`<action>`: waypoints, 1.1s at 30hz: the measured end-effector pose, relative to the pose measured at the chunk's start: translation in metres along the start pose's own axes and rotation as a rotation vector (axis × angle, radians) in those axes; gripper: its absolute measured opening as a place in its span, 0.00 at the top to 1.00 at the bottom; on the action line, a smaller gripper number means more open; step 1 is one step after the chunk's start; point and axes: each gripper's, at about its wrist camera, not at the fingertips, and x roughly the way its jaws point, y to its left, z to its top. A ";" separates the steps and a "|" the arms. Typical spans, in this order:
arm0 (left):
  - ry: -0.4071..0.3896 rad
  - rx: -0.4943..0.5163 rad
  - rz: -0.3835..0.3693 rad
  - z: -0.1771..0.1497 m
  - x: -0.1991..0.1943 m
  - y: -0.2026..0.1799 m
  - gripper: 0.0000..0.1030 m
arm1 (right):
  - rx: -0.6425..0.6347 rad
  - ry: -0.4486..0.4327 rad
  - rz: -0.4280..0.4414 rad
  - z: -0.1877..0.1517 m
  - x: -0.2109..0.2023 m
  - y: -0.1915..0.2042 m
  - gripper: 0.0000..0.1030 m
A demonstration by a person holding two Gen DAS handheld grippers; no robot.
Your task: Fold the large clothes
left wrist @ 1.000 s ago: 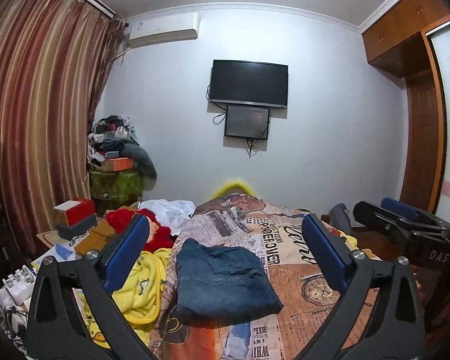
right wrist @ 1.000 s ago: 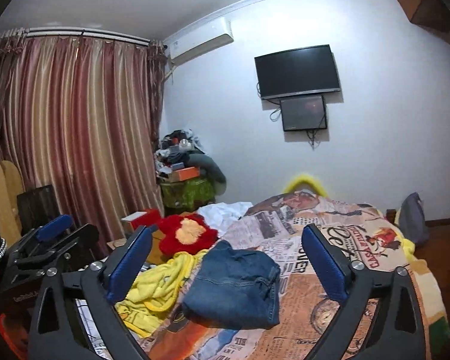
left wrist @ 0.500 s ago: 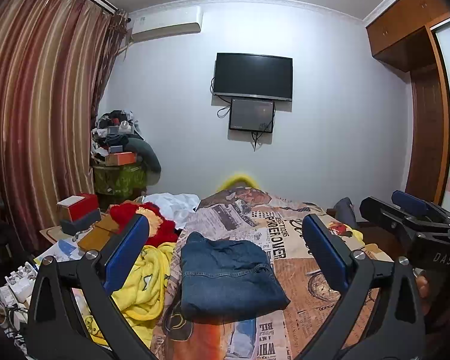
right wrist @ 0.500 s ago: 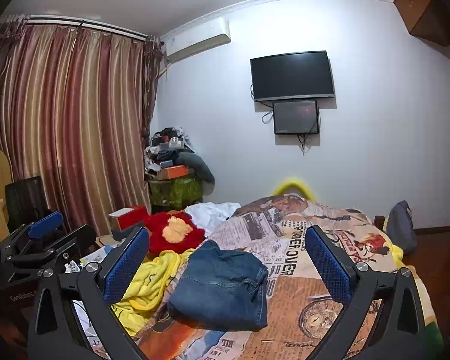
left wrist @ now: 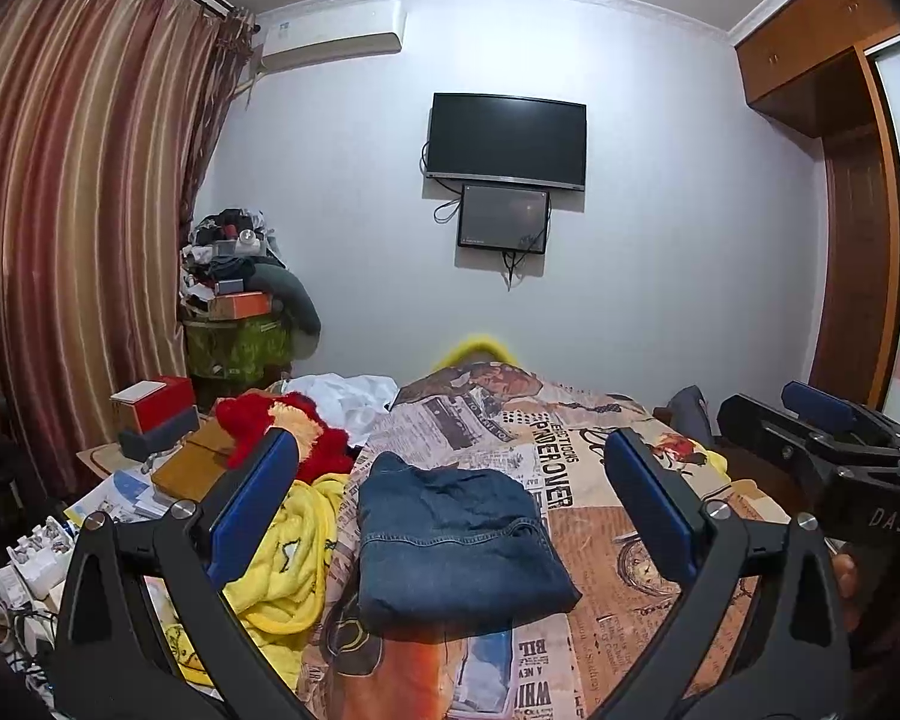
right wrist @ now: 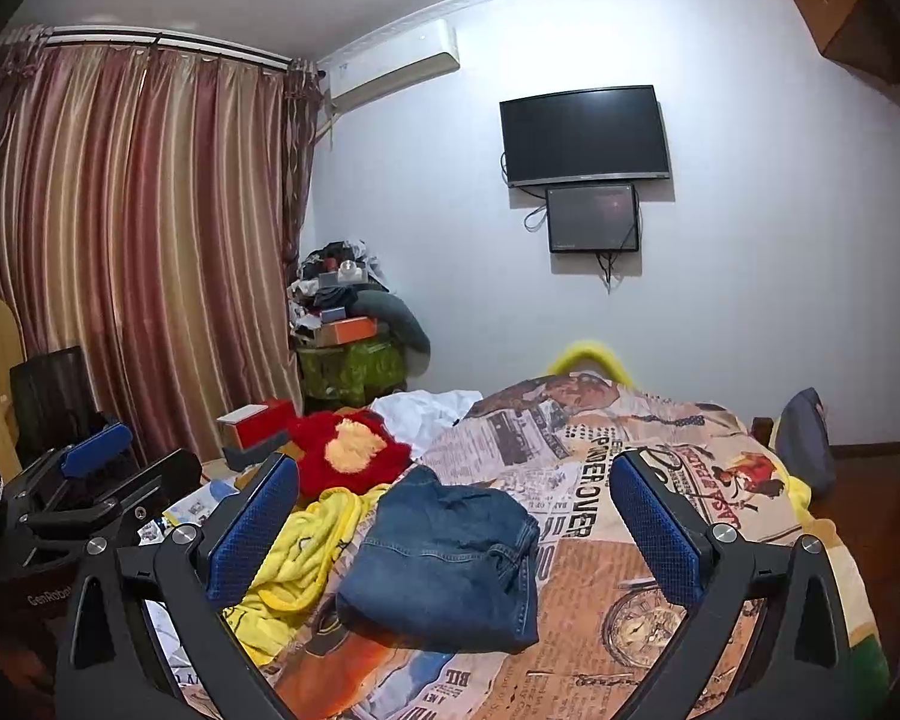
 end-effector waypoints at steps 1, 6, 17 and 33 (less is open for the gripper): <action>0.000 0.000 0.001 0.000 0.000 0.000 0.00 | 0.002 0.001 0.000 0.000 0.000 0.000 0.00; 0.002 0.000 0.000 0.000 0.001 -0.002 0.00 | 0.006 0.005 -0.001 -0.001 0.002 -0.001 0.00; 0.006 -0.002 -0.012 -0.005 0.005 -0.003 0.00 | 0.009 0.001 -0.004 -0.001 0.002 -0.002 0.00; 0.018 -0.006 -0.043 -0.007 0.005 -0.008 0.00 | 0.015 -0.002 -0.011 -0.004 0.002 -0.003 0.00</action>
